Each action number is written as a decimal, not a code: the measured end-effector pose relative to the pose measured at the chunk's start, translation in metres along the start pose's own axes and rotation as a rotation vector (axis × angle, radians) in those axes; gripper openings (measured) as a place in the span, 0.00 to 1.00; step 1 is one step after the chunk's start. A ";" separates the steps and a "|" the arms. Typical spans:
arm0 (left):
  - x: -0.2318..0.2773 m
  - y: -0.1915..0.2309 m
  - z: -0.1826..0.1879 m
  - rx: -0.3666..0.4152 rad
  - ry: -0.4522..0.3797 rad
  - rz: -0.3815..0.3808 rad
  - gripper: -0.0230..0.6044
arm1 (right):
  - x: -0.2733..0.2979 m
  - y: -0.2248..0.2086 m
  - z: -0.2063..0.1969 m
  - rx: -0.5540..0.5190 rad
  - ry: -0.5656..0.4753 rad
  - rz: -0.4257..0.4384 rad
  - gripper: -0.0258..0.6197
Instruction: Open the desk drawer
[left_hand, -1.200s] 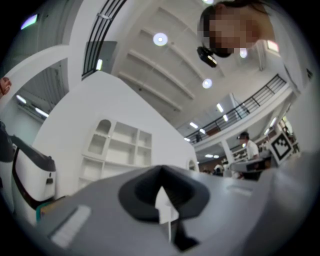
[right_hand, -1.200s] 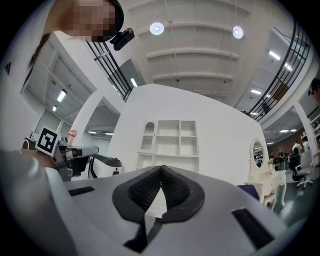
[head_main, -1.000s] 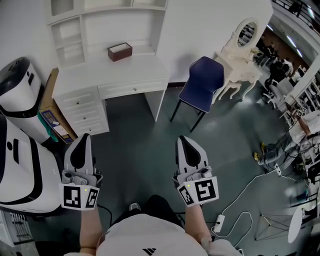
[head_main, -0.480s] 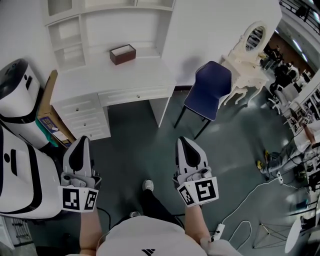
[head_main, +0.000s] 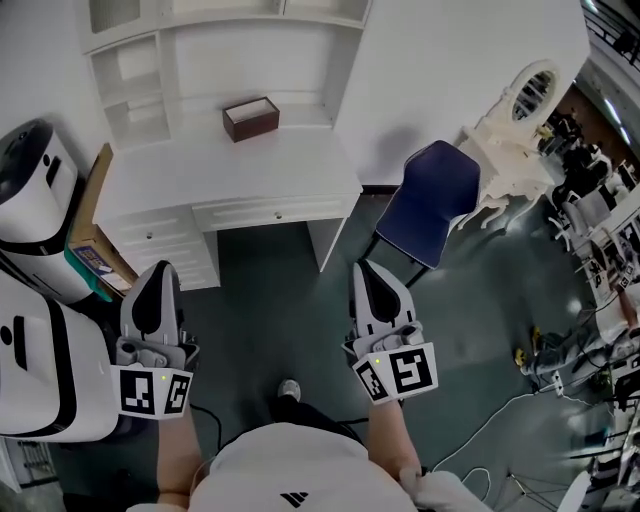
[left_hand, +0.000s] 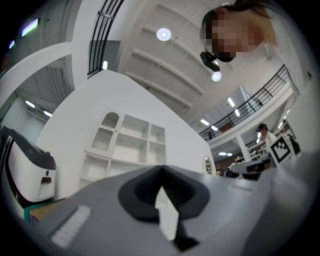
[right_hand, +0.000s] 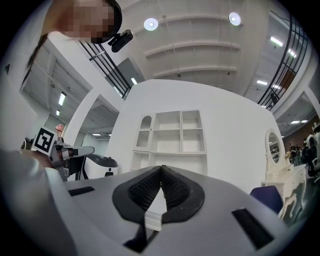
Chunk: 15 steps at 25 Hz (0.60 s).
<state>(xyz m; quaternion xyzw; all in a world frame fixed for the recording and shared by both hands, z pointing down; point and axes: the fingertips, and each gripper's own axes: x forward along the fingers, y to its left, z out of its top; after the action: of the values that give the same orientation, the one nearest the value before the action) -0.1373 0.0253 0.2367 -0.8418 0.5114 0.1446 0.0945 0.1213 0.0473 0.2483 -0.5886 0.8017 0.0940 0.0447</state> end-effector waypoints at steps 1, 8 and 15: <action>0.008 0.000 -0.003 0.000 -0.001 0.004 0.05 | 0.007 -0.006 -0.001 0.001 -0.001 0.005 0.02; 0.059 -0.006 -0.015 0.009 -0.031 0.032 0.04 | 0.047 -0.048 -0.009 -0.007 -0.014 0.040 0.02; 0.077 -0.005 -0.031 0.033 -0.006 0.055 0.04 | 0.072 -0.065 -0.030 0.030 -0.006 0.067 0.02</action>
<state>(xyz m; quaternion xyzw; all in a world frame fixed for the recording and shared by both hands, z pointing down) -0.0948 -0.0457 0.2400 -0.8255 0.5362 0.1411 0.1058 0.1629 -0.0453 0.2582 -0.5605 0.8221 0.0851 0.0527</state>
